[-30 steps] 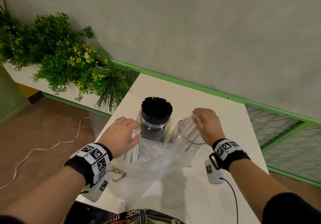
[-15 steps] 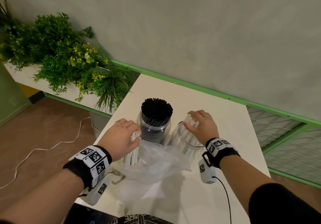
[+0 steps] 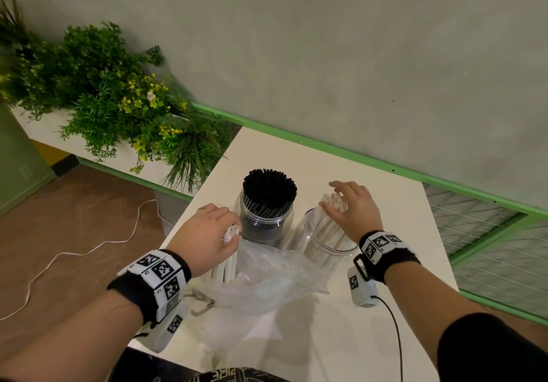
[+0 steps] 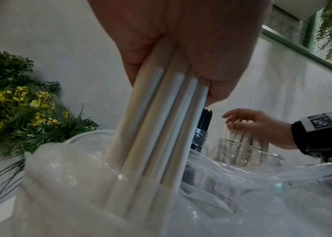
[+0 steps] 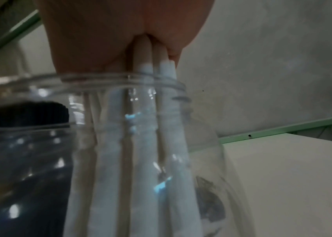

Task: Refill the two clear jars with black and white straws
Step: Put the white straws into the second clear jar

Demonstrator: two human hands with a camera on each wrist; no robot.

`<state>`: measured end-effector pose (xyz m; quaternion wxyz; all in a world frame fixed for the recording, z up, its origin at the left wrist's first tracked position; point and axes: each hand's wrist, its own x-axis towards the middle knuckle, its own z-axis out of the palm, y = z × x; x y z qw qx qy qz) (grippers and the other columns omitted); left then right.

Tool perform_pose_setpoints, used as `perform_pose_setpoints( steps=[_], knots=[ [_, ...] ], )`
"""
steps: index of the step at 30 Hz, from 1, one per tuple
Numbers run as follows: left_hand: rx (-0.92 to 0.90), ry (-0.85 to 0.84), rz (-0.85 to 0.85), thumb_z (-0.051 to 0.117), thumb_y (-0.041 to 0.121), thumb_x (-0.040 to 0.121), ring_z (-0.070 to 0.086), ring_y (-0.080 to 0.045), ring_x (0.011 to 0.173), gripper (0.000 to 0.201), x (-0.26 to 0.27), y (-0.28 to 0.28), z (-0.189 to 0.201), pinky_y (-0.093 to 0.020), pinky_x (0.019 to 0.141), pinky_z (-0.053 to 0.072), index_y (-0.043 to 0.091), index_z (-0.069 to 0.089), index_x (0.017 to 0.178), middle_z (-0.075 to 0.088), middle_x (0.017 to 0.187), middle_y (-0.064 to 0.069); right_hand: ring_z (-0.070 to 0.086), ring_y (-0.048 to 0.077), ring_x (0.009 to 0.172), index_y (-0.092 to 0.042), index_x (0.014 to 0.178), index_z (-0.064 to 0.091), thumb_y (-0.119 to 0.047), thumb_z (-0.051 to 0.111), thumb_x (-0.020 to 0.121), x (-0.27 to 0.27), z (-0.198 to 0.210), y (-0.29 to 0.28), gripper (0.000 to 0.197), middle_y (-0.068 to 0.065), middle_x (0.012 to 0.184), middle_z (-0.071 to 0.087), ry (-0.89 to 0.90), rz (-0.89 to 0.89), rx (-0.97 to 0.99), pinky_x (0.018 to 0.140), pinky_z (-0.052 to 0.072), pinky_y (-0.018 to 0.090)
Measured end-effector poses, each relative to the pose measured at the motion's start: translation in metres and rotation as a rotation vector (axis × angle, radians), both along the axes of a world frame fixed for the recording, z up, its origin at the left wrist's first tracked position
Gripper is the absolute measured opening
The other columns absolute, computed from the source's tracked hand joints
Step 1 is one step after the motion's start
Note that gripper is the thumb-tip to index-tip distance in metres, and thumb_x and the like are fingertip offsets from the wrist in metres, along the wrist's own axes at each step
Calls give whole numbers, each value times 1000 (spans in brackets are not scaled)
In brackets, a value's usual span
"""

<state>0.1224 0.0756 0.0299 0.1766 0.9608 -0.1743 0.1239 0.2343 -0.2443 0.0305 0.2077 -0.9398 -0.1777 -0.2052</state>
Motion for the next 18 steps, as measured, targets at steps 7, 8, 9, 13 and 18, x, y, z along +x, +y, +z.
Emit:
perform_pose_setpoints(
  steps=[7,8,9,13,18],
  knots=[
    [6,3,7,39,41,81,46,-10,80,25,-1,1,-1,-20,77,29,28,58,89,58,84,15,59,13,86,-23,103,69,-40,68,85,4,1,2,24,-8,96,64,86,36,89,76,51,32],
    [6,6,8,39,41,81,46,-10,80,25,-1,1,-1,-20,77,29,28,58,89,57,84,16,58,11,86,-21,102,70,-39,67,86,5,2,0,23,-7,96,64,91,18,129,79,50,32],
    [5,6,7,39,41,81,45,-10,80,25,-1,1,-1,-20,77,29,28,59,89,57,84,16,57,9,87,-21,103,69,-38,66,87,5,3,-1,24,-7,98,65,99,5,152,81,49,30],
    [6,-1,9,40,41,81,46,-10,79,24,-1,2,-1,-20,77,29,28,59,88,58,83,16,57,13,92,-23,112,65,-42,59,91,5,7,0,29,-6,101,63,199,-23,127,79,40,24],
    [11,9,10,40,41,81,47,-11,81,25,-2,2,0,-19,77,27,28,59,89,58,85,15,53,20,108,-19,123,59,-41,54,94,5,5,-1,36,-1,118,60,170,-8,103,90,42,30]
  ],
)
